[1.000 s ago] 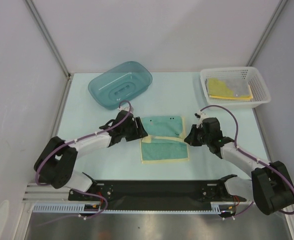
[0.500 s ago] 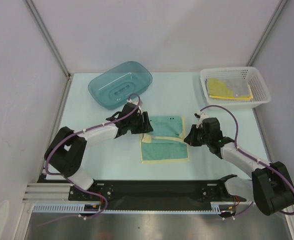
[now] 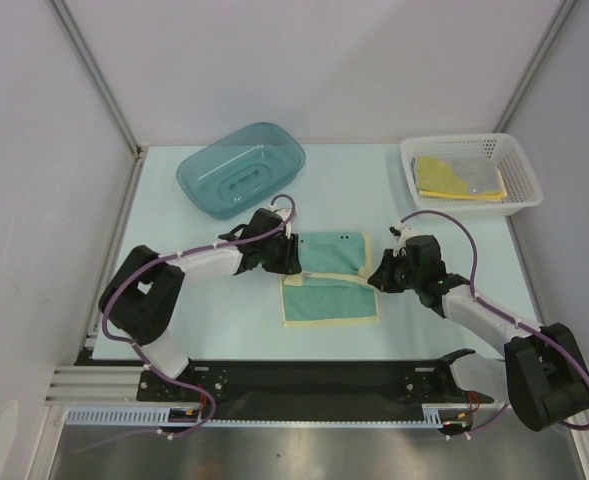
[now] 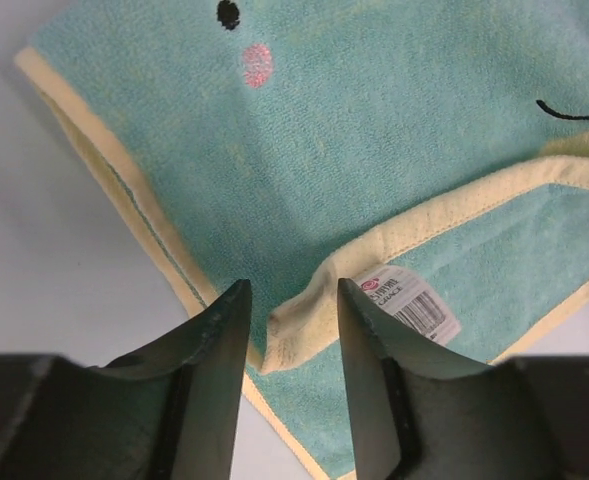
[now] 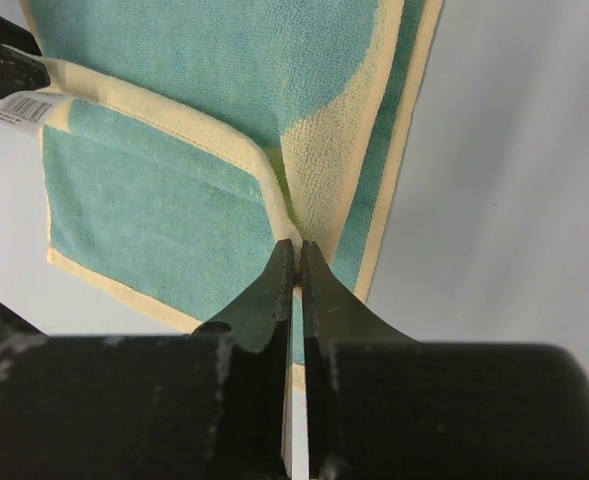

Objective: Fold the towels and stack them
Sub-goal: Fold the towel

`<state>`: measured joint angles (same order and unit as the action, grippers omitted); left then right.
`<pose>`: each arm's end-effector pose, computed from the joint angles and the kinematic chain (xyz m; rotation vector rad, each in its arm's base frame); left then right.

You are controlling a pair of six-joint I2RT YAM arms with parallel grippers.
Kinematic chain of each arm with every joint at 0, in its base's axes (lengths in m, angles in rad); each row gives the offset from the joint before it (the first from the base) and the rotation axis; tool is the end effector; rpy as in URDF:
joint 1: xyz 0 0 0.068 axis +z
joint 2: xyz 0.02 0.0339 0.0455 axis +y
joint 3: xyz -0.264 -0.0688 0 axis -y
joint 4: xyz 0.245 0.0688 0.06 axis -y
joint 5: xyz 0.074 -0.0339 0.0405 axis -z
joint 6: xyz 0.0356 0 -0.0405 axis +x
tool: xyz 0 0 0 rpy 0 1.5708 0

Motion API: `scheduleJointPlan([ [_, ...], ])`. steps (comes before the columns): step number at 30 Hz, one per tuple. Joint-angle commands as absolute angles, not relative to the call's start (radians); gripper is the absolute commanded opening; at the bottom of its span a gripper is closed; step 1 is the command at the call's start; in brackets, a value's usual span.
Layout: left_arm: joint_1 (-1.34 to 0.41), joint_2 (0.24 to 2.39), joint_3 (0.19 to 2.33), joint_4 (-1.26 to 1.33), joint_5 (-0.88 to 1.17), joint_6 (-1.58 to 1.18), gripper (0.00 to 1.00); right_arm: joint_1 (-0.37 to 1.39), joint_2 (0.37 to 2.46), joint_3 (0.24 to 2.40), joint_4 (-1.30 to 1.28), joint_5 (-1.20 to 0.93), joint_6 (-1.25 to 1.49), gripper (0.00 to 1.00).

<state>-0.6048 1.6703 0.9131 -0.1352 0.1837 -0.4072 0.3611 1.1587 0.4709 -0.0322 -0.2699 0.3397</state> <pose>0.2710 -0.1952 0.1666 0.3352 2.5388 -0.6439 0.2053 0.0877 0.1748 -0.1695 2.3453 0.6643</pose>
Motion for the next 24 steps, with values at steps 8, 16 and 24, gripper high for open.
scheduleJointPlan([
  [8, -0.601, 1.623, 0.908, -0.087, 0.232, -0.308, 0.25, 0.367, 1.137, 0.465, -0.014, -0.272, 0.334, 0.00],
  [16, -0.601, 1.569, 0.881, -0.112, 0.241, -0.296, 0.01, 0.365, 1.134, 0.483, -0.021, -0.261, 0.336, 0.00],
  [24, -0.641, 1.398, 0.845, -0.173, 0.198, -0.291, 0.00, 0.365, 1.094, 0.568, -0.153, -0.187, 0.337, 0.00],
])
